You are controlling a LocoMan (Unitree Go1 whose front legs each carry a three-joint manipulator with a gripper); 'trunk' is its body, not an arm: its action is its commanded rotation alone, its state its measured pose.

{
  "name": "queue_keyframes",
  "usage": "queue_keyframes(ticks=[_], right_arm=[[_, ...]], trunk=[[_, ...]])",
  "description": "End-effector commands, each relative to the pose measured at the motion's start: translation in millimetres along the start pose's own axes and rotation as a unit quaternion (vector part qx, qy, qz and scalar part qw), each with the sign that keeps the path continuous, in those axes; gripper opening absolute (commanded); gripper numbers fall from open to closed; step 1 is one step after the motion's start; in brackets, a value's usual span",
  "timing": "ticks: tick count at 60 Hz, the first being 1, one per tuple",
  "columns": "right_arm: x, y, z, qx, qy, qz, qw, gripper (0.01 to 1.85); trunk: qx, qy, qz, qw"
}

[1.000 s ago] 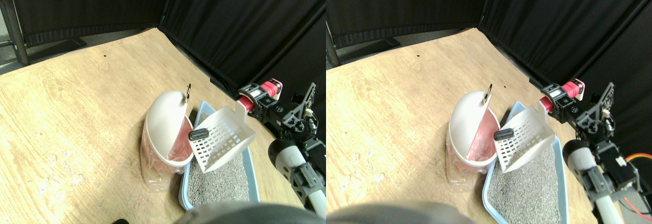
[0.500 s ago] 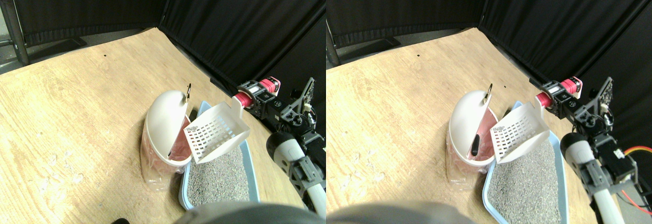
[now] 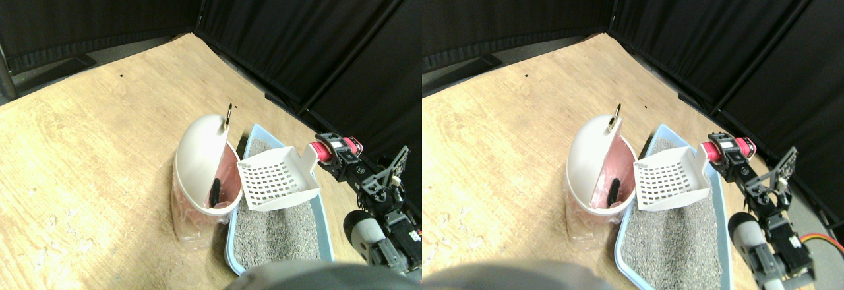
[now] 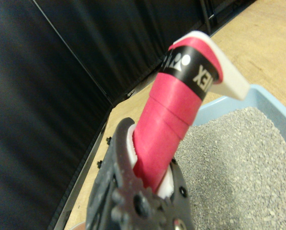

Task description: Scoop (unimanual)

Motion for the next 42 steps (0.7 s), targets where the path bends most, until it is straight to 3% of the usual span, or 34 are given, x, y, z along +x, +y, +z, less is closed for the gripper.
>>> queue_keyframes(ticks=[1,8,18,36,42], right_arm=[[-6.5,-8,1,0.009,-0.04,-0.018,0.999,0.08],[-17.1,-21,-15,0.046,-0.047,-0.045,0.997,0.09],[-35.9,-41,-37,0.097,-0.068,-0.098,0.988,0.07],[-67.1,-70,-76,0.145,-0.084,-0.173,0.971,0.09],[-71.7,-77,-85,0.158,-0.088,-0.189,0.965,0.11]], trunk=[[0.01,-0.0013,-0.026,0.9996],[0.024,0.0014,-0.044,0.9987],[0.043,0.0073,-0.071,0.9965],[0.069,0.0146,-0.11,0.9914],[0.073,0.0164,-0.118,0.9902]])
